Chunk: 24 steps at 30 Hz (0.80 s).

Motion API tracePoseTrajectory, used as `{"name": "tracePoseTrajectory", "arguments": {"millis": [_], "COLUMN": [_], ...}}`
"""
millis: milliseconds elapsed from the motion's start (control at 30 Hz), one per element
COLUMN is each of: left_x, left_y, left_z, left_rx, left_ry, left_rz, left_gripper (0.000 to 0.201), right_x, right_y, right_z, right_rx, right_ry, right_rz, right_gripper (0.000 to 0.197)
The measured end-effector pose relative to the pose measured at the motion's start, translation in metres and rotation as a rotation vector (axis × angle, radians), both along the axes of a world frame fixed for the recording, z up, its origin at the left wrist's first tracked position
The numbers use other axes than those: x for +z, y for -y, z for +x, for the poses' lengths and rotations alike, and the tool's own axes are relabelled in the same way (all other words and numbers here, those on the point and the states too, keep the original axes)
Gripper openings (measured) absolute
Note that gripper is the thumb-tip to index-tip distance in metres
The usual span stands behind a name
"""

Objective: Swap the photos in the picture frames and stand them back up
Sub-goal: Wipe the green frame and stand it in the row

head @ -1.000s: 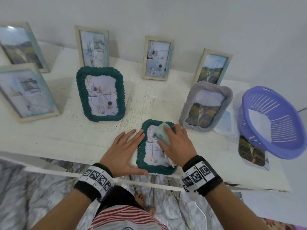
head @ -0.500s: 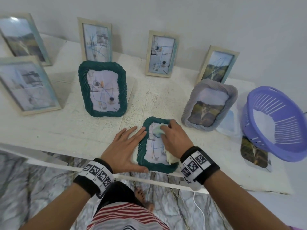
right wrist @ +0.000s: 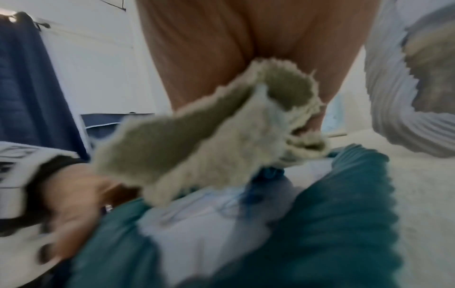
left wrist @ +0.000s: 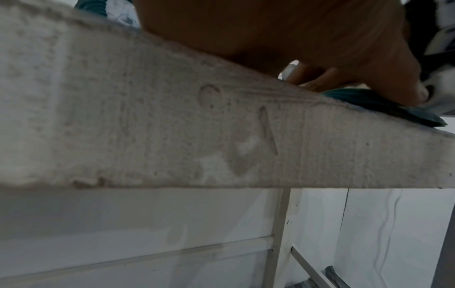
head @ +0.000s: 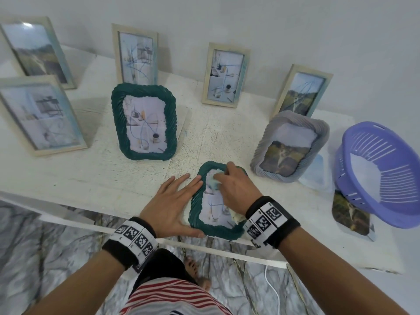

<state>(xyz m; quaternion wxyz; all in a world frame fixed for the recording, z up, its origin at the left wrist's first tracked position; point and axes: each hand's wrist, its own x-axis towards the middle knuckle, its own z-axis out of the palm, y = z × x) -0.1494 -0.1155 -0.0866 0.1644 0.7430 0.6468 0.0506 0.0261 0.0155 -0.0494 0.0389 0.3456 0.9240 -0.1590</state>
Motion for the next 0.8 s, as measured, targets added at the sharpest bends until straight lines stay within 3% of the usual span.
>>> {"name": "tracePoseTrajectory", "arguments": {"millis": [167,300,500,667,800], "left_x": [0.000,-0.001,-0.003,-0.003,-0.003], "left_y": [0.000,0.000,-0.001,-0.001,-0.001], "left_z": [0.001,0.000,-0.001,-0.001,-0.001], "left_rx": [-0.002,-0.001,0.009,0.013,0.011], "left_ry": [0.009,0.023,0.007,0.030,0.025], "left_rz": [0.011,0.020,-0.005,0.009,0.009], "left_gripper": [0.126,0.126,0.126,0.126,0.125], "right_x": [0.011,0.015,0.019,0.012,0.017], "right_y": [0.005,-0.012,0.001,-0.008,0.033], "right_z": [0.007,-0.007,0.018,0.029,0.038], "right_rx": [0.157,0.056,0.179,-0.012,0.195], "right_ry": [0.036,0.084,0.100,0.071,0.032], "right_rz": [-0.021,0.052,-0.076,0.042,-0.143], "right_gripper": [0.037,0.031,0.038,0.030,0.031]}}
